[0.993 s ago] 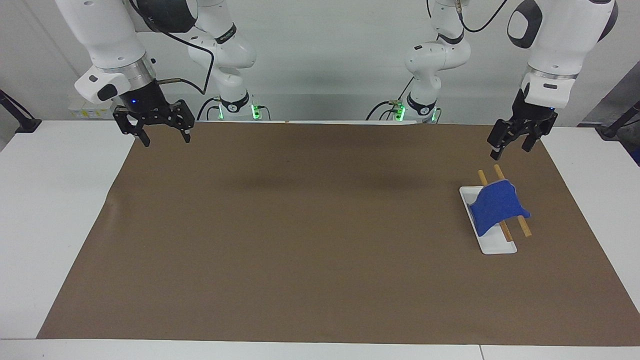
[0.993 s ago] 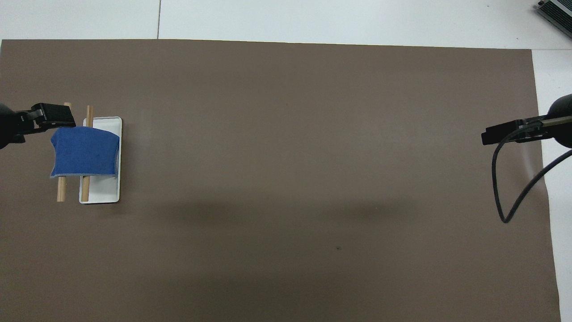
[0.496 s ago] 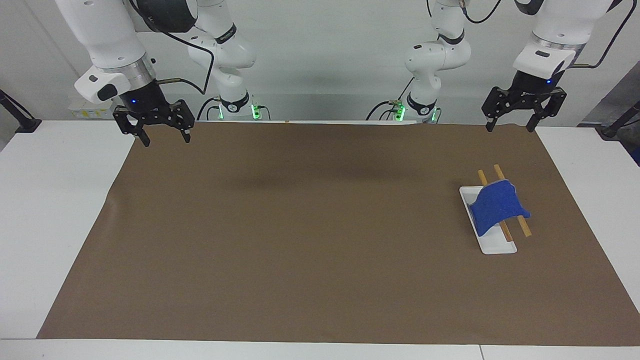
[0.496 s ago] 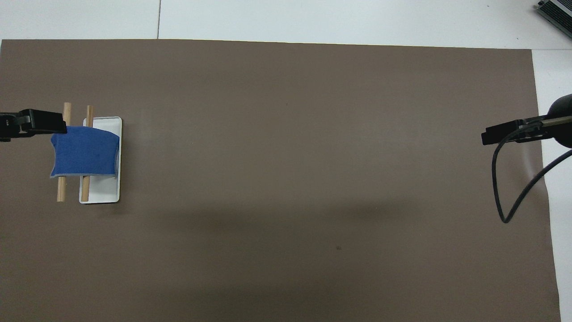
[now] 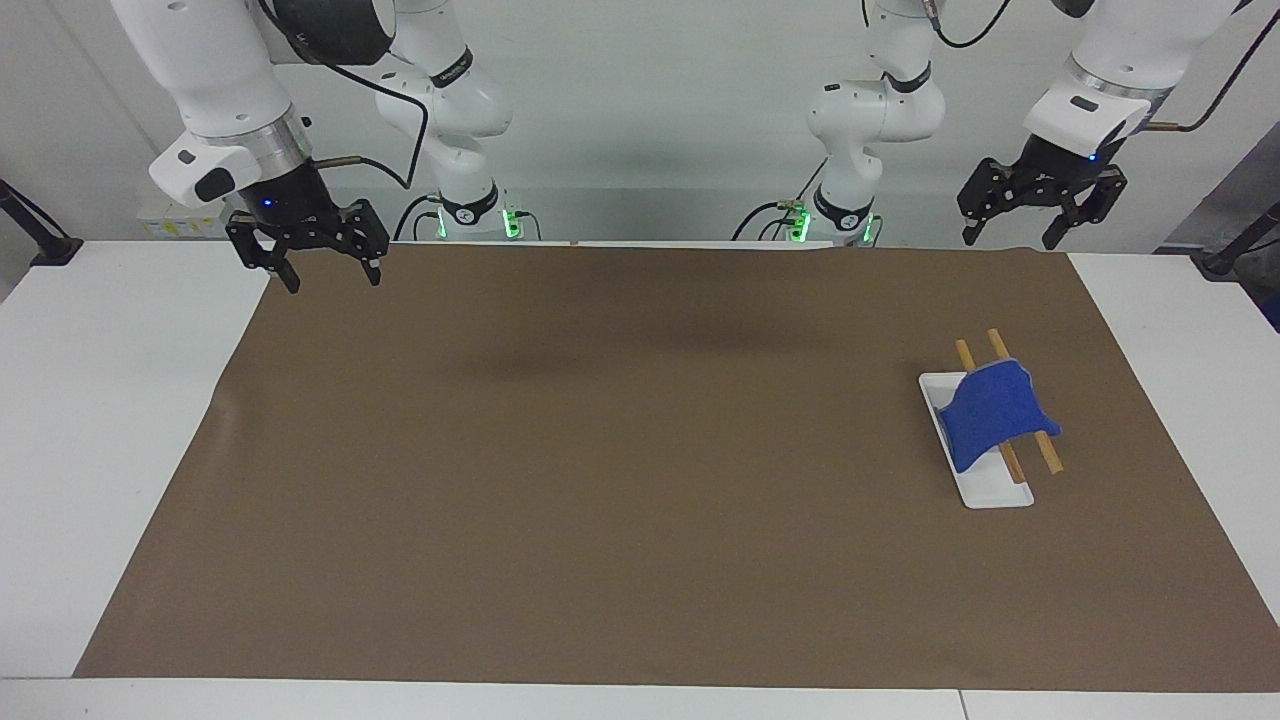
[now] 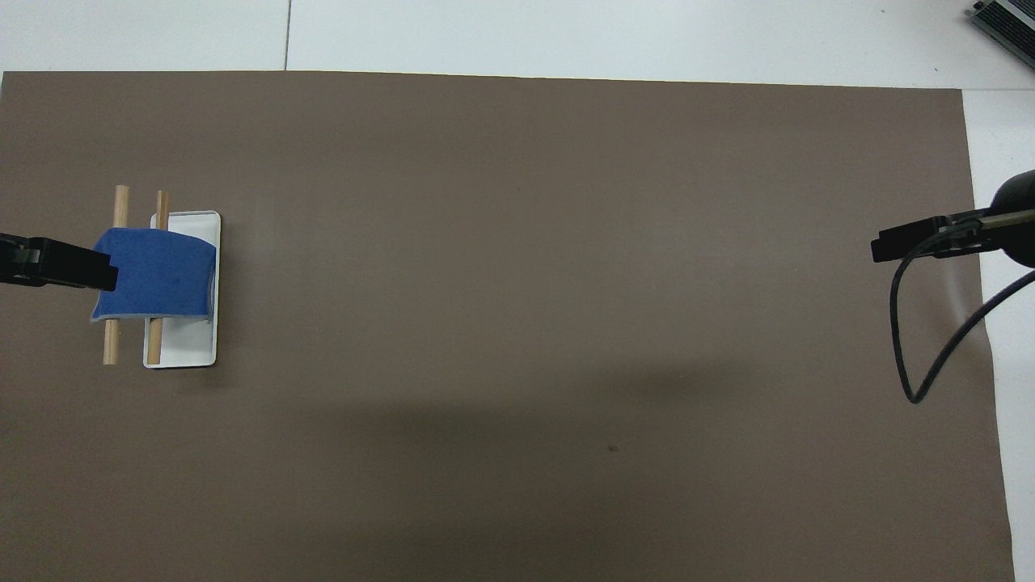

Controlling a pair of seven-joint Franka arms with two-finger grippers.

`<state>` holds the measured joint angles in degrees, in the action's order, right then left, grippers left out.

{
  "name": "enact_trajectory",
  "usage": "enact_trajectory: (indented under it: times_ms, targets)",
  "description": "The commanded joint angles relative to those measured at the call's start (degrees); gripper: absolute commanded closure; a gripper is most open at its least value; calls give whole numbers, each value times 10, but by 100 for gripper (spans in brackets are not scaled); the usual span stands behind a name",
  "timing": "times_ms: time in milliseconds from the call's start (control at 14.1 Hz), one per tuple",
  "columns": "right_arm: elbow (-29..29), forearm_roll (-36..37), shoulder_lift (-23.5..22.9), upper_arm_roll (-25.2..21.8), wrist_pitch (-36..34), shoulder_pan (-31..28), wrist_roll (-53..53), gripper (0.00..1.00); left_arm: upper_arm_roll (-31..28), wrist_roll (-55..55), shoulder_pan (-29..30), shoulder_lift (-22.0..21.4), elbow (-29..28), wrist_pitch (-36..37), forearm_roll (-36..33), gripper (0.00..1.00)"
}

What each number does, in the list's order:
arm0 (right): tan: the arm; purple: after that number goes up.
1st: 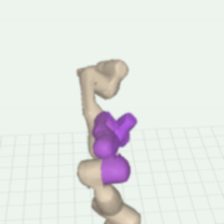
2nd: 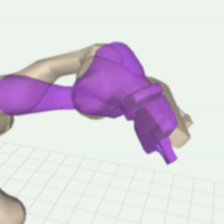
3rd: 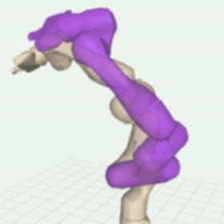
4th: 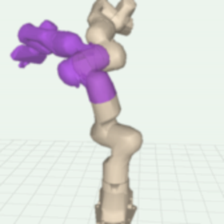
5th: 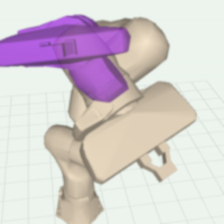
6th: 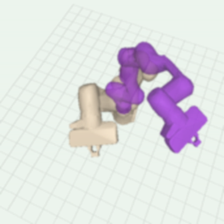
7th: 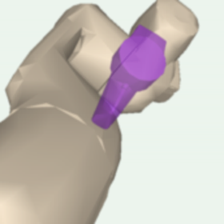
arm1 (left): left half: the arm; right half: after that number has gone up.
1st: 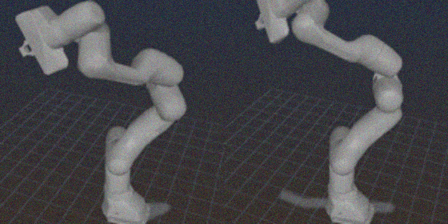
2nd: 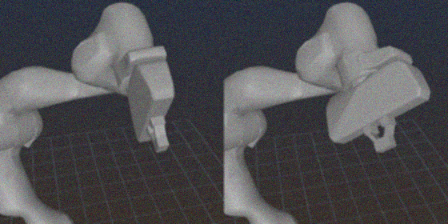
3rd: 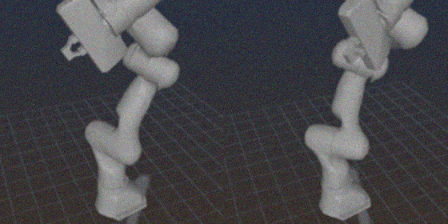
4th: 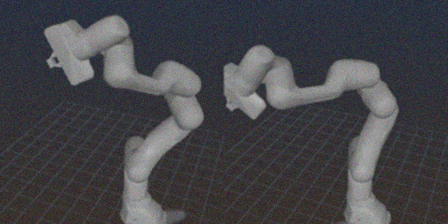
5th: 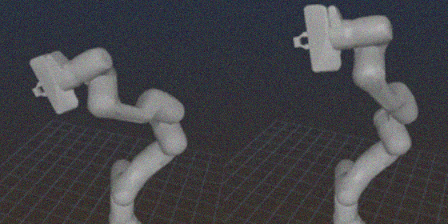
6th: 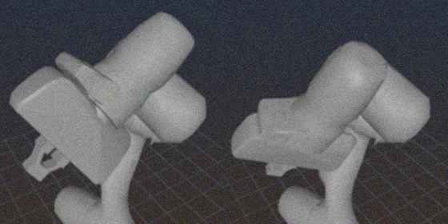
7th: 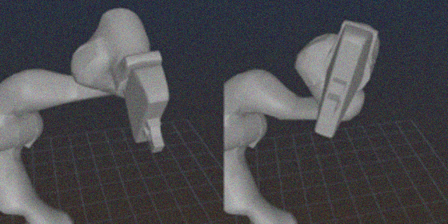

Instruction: Right arm passes towel to left arm to hang

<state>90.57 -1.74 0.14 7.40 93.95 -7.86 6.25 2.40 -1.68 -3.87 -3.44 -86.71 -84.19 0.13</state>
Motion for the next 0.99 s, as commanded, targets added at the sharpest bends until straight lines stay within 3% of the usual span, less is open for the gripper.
enact_trajectory:
  times_ms: [0,922]
  targets:
    - [18,-15,15,-1,4,-4,1,0,-9,-8,-4,21,37,29,7,0]
    - [18,-14,15,-1,4,-4,1,0,-9,-33,-1,10,18,43,10,0]
